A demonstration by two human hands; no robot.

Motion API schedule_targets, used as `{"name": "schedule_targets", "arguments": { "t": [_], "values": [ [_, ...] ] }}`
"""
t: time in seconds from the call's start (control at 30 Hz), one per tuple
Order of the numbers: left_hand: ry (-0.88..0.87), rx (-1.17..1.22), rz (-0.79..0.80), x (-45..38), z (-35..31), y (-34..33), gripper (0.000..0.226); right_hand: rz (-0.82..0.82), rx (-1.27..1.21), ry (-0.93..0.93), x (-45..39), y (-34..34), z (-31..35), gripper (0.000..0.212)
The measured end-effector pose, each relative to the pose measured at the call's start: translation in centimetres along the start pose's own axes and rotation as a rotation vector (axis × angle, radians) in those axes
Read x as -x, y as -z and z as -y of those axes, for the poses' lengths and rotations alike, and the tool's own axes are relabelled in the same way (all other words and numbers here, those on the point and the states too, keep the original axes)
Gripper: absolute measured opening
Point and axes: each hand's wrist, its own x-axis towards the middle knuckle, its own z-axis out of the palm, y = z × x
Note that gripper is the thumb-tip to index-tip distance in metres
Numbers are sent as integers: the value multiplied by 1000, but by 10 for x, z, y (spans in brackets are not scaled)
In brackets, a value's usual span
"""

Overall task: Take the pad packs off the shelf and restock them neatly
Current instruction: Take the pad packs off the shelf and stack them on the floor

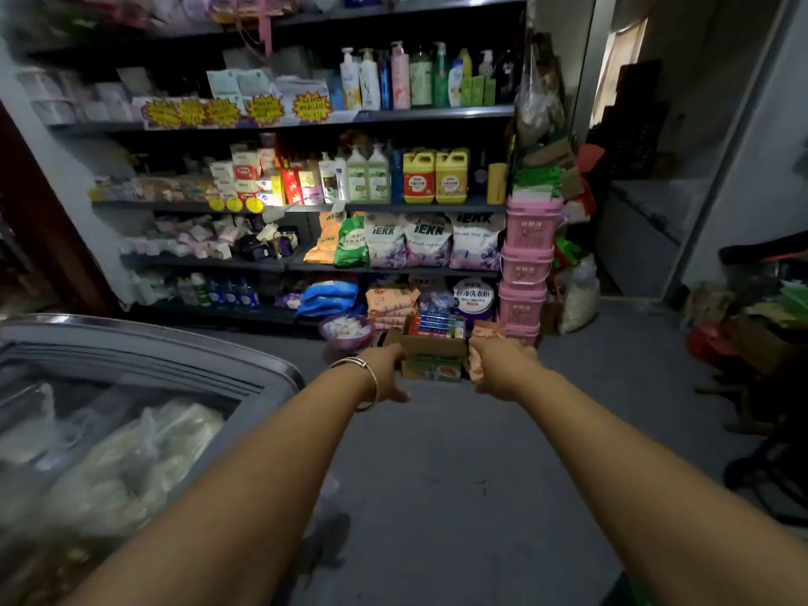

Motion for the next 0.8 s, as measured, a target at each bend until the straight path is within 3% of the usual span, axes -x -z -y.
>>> {"name": "schedule_targets", "arguments": {
  "t": [0.3, 0.8],
  "values": [
    [54, -69, 164, -143, 42, 4, 76, 149, 63, 17, -149, -37, 9, 51],
    [198, -7, 91, -401, 157, 103, 70, 137, 101, 228, -475, 6, 52, 47]
  ]
}}
